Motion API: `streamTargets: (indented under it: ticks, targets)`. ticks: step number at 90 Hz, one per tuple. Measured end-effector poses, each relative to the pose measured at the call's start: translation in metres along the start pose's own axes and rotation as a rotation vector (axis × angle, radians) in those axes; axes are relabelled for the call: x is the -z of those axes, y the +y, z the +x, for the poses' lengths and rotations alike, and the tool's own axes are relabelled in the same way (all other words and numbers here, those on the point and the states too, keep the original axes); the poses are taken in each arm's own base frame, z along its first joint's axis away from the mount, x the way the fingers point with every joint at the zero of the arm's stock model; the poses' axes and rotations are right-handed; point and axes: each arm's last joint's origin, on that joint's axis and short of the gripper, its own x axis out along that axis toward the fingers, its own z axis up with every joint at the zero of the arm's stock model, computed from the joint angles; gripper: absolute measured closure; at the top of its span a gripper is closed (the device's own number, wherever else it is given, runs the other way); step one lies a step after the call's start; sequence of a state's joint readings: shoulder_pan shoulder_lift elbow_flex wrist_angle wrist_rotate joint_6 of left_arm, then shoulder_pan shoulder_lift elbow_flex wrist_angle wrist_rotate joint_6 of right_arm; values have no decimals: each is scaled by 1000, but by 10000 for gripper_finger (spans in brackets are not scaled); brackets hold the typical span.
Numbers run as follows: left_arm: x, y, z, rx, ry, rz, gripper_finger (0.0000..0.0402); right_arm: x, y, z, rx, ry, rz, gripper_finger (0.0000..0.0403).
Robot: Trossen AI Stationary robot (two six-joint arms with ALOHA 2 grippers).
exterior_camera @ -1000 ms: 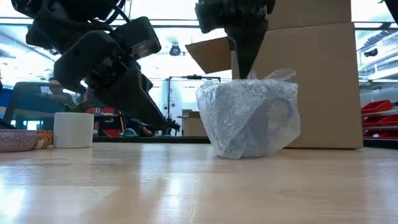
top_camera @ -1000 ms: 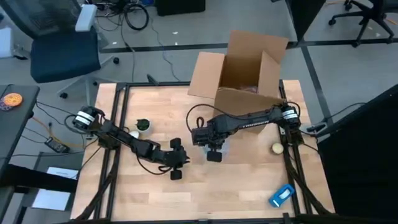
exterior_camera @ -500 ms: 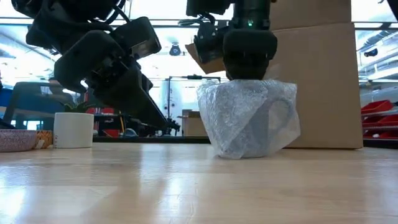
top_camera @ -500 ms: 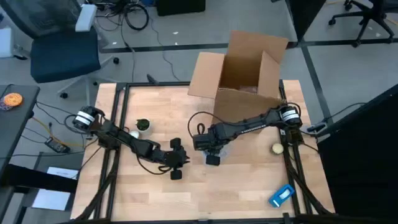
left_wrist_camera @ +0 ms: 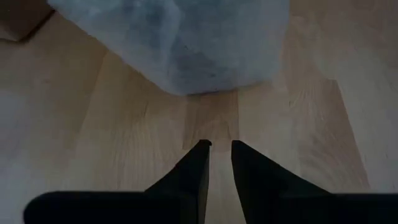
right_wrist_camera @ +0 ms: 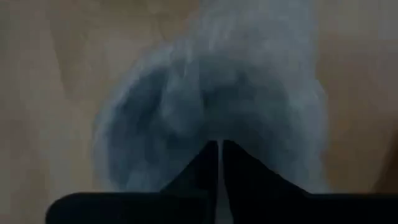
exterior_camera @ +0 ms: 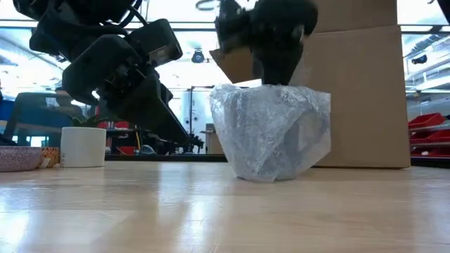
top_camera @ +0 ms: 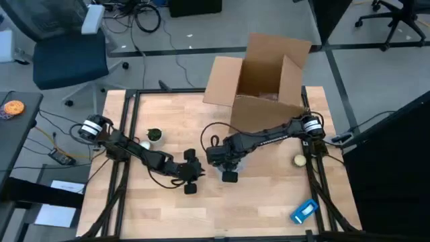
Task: Wrap mug
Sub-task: Wrap the purple mug with the bubble wrap
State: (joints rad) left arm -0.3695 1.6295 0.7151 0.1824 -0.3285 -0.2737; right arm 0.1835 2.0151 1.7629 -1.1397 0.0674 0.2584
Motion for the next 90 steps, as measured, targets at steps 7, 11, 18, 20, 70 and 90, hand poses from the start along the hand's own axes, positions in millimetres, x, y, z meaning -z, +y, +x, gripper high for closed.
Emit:
streamTargets:
  ticks: [7, 11, 18, 20, 70, 90]
  targets:
    - [0, 0, 0, 0, 0, 0, 349, -5, 4, -16, 19, -40, -8, 403]
    - [0, 0, 0, 0, 0, 0, 349, -8, 7, -22, 15, -80, -16, 403]
    - [0, 0, 0, 0, 1, 0, 349, -14, 12, -26, 0, -144, -39, 403]
    - [0, 0, 0, 0, 0, 0, 349, -15, 13, -26, -1, -156, -44, 403]
    - [0, 0, 0, -1, 1, 0, 349, 20, 7, 56, -28, -40, -11, 403]
    - [0, 0, 0, -1, 1, 0, 349, 18, 4, 53, -55, -25, 3, 403]
